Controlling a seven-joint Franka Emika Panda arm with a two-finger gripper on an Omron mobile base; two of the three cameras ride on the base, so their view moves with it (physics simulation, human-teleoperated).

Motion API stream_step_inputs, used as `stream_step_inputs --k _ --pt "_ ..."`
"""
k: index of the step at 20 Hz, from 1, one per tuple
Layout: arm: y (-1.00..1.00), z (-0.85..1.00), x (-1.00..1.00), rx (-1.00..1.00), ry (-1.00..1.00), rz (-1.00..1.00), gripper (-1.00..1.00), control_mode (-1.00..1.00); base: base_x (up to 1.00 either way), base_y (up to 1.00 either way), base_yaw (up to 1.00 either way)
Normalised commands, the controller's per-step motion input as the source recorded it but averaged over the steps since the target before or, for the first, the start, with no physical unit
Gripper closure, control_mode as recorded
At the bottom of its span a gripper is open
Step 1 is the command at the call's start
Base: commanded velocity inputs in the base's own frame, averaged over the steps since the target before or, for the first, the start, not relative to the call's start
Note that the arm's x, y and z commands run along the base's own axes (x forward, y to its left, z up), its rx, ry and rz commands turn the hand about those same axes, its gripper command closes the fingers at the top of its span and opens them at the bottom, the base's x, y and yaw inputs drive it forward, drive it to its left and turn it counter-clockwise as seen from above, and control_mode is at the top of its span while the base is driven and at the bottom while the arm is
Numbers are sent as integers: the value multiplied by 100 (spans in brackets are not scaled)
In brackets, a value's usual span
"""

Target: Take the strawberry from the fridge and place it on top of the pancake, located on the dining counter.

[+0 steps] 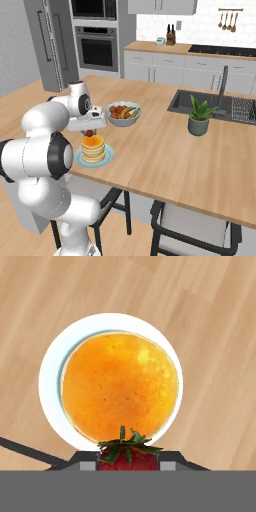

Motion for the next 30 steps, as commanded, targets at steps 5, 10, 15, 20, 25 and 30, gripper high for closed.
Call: stream_step_inputs --k 5,10,15,20,25,30 --pt "0 -12 3 0 0 0 100 -100 0 0 0" --pt "2 -15 0 0 0 0 100 -100 0 0 0" --pt "4 -10 3 0 0 0 100 -100 0 0 0" --pt "5 -15 2 0 0 0 100 -100 0 0 0" --pt "4 -18 1 0 0 0 100 -100 0 0 0" --pt "0 2 1 0 0 0 100 -100 0 0 0"
